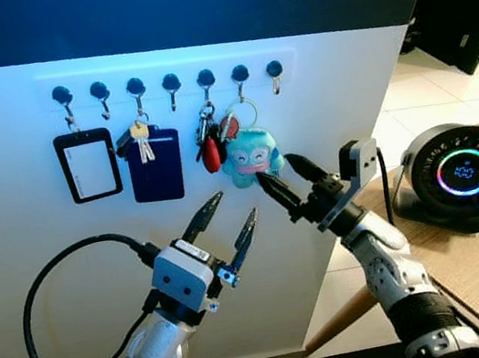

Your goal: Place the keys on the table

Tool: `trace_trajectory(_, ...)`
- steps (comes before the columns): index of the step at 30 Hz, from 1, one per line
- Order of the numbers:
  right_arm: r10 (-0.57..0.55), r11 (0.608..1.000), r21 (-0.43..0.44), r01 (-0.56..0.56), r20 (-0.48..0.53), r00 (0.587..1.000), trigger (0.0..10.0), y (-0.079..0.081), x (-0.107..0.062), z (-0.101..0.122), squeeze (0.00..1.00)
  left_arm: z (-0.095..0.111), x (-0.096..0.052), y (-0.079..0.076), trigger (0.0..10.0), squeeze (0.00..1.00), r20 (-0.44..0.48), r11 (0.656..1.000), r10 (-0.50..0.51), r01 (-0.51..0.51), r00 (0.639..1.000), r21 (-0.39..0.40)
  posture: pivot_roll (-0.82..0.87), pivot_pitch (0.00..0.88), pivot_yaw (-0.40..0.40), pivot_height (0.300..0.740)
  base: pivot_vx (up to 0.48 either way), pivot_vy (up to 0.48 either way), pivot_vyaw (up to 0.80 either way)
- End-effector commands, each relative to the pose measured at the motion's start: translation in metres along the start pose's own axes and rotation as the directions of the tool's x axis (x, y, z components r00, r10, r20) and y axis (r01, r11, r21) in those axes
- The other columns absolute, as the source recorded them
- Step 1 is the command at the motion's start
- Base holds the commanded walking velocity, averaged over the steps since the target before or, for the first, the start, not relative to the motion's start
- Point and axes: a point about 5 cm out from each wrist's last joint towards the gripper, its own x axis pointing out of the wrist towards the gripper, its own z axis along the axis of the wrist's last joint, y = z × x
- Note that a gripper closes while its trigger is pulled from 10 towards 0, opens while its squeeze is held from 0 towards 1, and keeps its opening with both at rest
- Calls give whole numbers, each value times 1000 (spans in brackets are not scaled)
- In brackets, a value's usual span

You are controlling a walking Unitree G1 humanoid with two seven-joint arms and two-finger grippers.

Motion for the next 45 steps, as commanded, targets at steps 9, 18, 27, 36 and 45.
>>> trace_trajectory(9,55,998,1,-55,37,998,10000,0,5,8,0,-1,-1,-3,10000,0,-6,1000,-9,9,1000,6,109,87,-109,740,0,0,0)
trace_trajectory(18,83,996,11,-83,49,995,10000,3,5,6,0,-2,-1,-4,10000,0,-8,1000,-15,15,1000,5,108,91,-106,740,0,0,0)
trace_trajectory(27,196,979,53,-197,30,980,10000,18,6,1,0,-2,-1,-4,10000,0,-10,1000,-12,13,1000,5,107,90,-108,740,0,0,0)
trace_trajectory(36,181,981,59,-182,24,983,10000,16,8,-3,0,-2,-1,-4,10000,0,-11,1000,-14,14,1000,6,106,89,-108,740,0,0,0)
trace_trajectory(45,143,987,76,-141,-20,990,10000,14,15,-12,0,-3,-1,-4,10000,0,-15,1000,-16,16,1000,6,105,92,-108,740,0,0,0)
